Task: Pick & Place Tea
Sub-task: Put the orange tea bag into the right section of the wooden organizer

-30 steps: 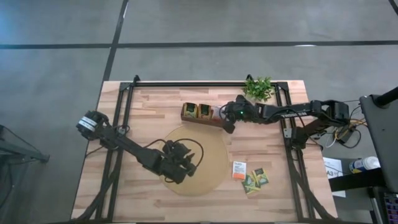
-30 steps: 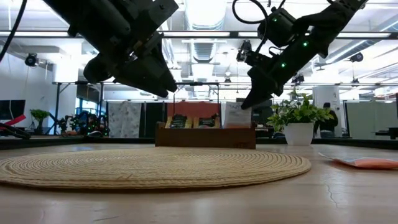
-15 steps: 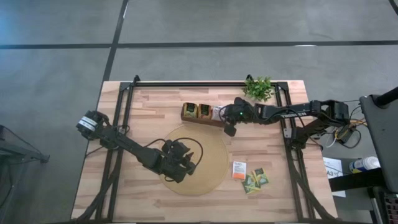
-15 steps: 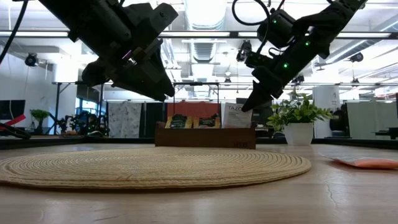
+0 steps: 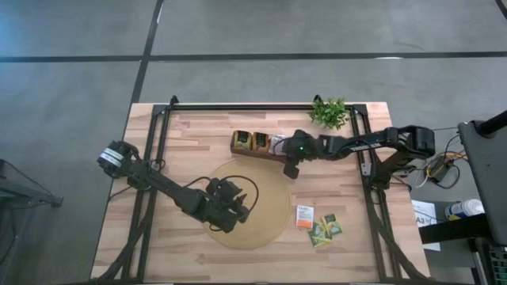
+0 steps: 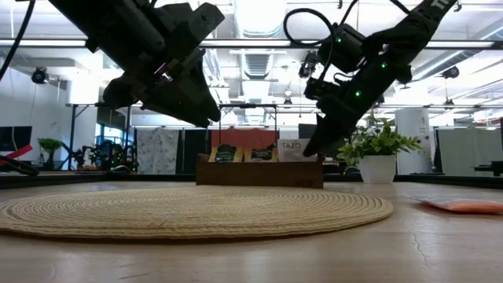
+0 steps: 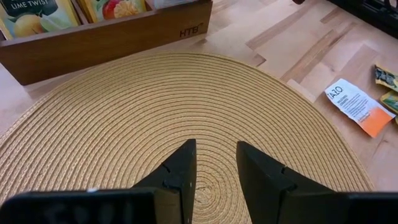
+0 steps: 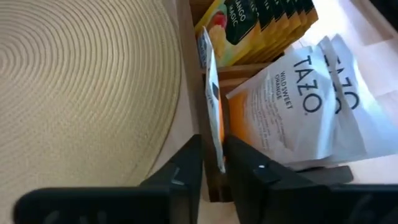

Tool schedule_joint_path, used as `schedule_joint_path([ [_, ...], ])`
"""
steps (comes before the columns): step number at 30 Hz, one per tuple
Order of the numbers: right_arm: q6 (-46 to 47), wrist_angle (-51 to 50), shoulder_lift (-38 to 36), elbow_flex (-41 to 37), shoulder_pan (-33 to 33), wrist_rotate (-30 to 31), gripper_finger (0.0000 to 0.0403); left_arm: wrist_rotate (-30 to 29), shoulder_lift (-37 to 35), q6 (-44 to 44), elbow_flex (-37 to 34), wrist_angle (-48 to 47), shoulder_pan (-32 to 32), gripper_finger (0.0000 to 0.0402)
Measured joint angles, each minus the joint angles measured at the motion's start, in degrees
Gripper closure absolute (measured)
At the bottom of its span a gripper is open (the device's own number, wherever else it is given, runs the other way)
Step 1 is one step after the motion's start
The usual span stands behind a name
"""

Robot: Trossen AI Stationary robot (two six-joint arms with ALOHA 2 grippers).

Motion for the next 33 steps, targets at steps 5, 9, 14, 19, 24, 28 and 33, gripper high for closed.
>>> schedule_joint_path([
  [5,0.3,-1.4,-2.0,0.8,1.0,1.2,0.0304,0.0,0.0,-0.8,0.0,0.0,0.0,0.0292],
  [9,-1.9,-4.6,-5.0,1.3,0.9,9.0,0.0290,0.1,0.0,-0.8,0.0,0.0,0.0,0.0292],
  [14,-2.0,-11.6,-8.8,1.4,1.0,16.3,0.0282,0.1,0.0,-0.8,0.0,0.0,0.0,0.0292],
  [19,0.6,-16.4,-13.8,1.0,1.8,16.2,0.0284,0.1,0.0,-0.8,0.0,0.0,0.0,0.0292],
  [24,6.7,-28.1,-17.9,0.3,2.5,5.2,0.0291,1.6,0.0,-0.7,0.0,0.0,0.0,0.0292],
  [28,12.7,-29.7,-20.6,-3.9,6.6,-9.4,0.0298,3.9,0.0,0.5,0.0,1.0,0.0,0.0292],
  [33,22.2,-27.2,-22.4,-9.2,16.3,-12.0,0.0300,13.1,1.2,14.2,-0.1,12.1,1.3,0.0292],
])
